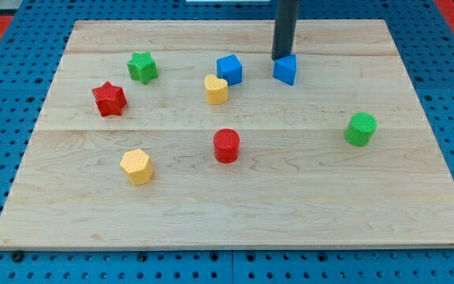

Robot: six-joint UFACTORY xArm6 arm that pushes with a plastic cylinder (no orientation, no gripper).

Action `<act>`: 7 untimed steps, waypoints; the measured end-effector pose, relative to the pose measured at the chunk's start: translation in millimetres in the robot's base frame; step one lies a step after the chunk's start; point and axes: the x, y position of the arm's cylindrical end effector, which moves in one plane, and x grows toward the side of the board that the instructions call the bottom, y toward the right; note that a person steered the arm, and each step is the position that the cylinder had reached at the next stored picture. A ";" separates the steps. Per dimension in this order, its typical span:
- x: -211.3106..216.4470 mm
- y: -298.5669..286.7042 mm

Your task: Push the blue triangle into the blue cube

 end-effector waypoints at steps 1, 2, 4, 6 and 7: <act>24.1 39.2; 40.0 36.8; 41.7 -8.0; 35.9 -34.5; 18.9 -32.9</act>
